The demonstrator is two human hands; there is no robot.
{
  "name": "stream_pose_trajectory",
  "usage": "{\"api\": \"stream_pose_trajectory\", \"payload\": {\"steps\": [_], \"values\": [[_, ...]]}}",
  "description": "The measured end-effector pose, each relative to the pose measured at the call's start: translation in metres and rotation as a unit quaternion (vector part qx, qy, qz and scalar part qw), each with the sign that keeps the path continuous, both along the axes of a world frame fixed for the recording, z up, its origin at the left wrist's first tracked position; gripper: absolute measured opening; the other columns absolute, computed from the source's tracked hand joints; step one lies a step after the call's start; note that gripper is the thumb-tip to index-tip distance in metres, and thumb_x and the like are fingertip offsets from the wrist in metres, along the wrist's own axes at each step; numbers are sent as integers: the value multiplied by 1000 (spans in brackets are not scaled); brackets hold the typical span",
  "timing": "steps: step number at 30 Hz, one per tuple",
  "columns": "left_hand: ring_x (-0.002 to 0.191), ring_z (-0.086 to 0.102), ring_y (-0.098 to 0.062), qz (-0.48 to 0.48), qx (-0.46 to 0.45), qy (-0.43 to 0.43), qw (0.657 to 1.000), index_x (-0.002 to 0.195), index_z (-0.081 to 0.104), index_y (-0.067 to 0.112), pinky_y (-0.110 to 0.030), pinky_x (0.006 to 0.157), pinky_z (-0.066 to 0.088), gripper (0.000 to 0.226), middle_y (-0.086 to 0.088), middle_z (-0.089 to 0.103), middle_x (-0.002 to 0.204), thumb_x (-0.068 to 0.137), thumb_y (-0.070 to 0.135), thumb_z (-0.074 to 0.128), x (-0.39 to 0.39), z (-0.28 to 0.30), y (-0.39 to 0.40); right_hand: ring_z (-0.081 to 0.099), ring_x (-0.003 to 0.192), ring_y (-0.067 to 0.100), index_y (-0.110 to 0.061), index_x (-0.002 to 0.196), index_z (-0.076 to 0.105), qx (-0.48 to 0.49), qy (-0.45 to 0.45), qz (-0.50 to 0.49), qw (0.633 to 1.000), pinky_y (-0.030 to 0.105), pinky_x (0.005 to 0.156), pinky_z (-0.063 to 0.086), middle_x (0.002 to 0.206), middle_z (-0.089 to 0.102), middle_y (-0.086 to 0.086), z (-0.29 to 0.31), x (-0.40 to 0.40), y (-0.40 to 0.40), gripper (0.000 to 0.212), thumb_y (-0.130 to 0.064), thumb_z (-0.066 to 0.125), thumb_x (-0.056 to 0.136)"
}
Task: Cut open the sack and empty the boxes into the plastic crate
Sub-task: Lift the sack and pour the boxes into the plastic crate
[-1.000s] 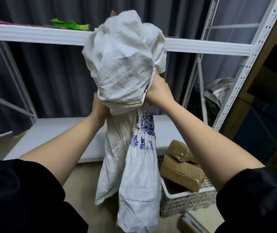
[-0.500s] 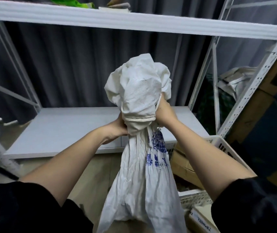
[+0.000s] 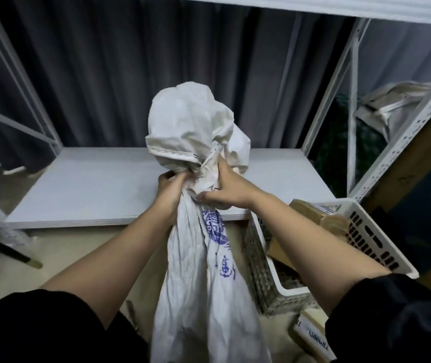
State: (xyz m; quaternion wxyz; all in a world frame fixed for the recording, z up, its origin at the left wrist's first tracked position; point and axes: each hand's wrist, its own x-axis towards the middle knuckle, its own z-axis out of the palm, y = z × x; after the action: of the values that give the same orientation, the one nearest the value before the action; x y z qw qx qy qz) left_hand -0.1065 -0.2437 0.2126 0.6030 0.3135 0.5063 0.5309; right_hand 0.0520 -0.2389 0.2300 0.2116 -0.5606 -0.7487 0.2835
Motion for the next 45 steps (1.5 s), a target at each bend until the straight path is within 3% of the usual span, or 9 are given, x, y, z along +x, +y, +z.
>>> {"api": "stream_pose_trajectory", "payload": {"steps": [5, 13, 19, 25, 29, 35, 37, 41, 45], "values": [[92, 67, -29, 109, -22, 8, 994, 103, 56, 6, -45, 89, 54, 27, -18, 67, 103, 79, 8, 67, -22, -23, 14, 39, 133, 26, -37, 148, 6, 33, -49, -14, 998, 50, 99, 41, 151, 35, -6, -24, -5, -1, 97, -57, 65, 74], [93, 68, -29, 35, -2, -24, 999, 99, 64, 6, -36, 70, 58, 11, -15, 69, 104, 91, 7, 57, -31, -45, 24, 42, 127, 33, -32, 150, 12, 65, -50, -69, 994, 42, 99, 42, 147, 29, 5, -51, -18, 10, 85, -50, 62, 83], [56, 69, -8, -70, -30, 35, 997, 97, 64, 10, -16, 47, 51, 15, 1, 74, 69, 95, 15, 50, -47, -64, 28, 43, 121, 36, -37, 148, 17, 66, -73, -101, 990, 43, 96, 42, 136, 36, 12, -69, -46, 29, 78, -51, 59, 84], [115, 62, -29, -180, -36, 31, 983, 125, 60, 6, -40, 102, 46, 56, -14, 66, 123, 75, 24, 75, -64, -113, 32, 38, 124, 39, -32, 149, 15, 12, -104, -113, 988, 44, 99, 37, 138, 33, 16, -108, -62, 39, 78, -47, 58, 86], [99, 70, -22, -37, -44, 27, 998, 121, 62, 5, -31, 84, 56, 47, -11, 71, 113, 79, 24, 75, -60, -133, 41, 33, 132, 32, -22, 149, 18, -19, -16, -39, 999, 37, 108, 30, 143, 33, 14, -132, -64, 37, 82, -39, 64, 84], [96, 63, -13, 42, -104, 65, 992, 118, 62, 6, -35, 97, 49, 54, -3, 67, 116, 77, 38, 77, -69, -162, 57, 51, 121, 19, -16, 140, 37, -8, 73, -66, 995, 28, 94, 42, 138, 46, 5, -176, -44, 32, 53, -20, 56, 91], [96, 57, -12, 89, -126, 87, 984, 125, 51, 15, -29, 94, 45, 48, 3, 61, 118, 86, 34, 69, -67, -176, 60, 58, 110, 21, -13, 134, 43, 3, 48, -122, 991, 27, 86, 43, 129, 54, 6, -199, -34, 26, 44, -18, 53, 91], [131, 42, -28, 146, -240, 142, 949, 147, 13, -2, -34, 103, 36, 94, -15, 35, 148, 84, 42, 67, -59, -202, 63, 56, 113, 23, -15, 132, 45, -127, -42, -153, 979, 33, 91, 44, 127, 54, 7, -253, -16, 11, 42, -20, 52, 91], [132, 42, -36, 149, -275, 151, 938, 144, 32, 5, -46, 110, 37, 109, -15, 41, 147, 61, 69, 61, -51, -226, 65, 47, 123, 31, -18, 140, 33, -256, -165, -119, 945, 39, 97, 43, 135, 44, 12, -299, -5, -11, 57, -25, 55, 88]]}}
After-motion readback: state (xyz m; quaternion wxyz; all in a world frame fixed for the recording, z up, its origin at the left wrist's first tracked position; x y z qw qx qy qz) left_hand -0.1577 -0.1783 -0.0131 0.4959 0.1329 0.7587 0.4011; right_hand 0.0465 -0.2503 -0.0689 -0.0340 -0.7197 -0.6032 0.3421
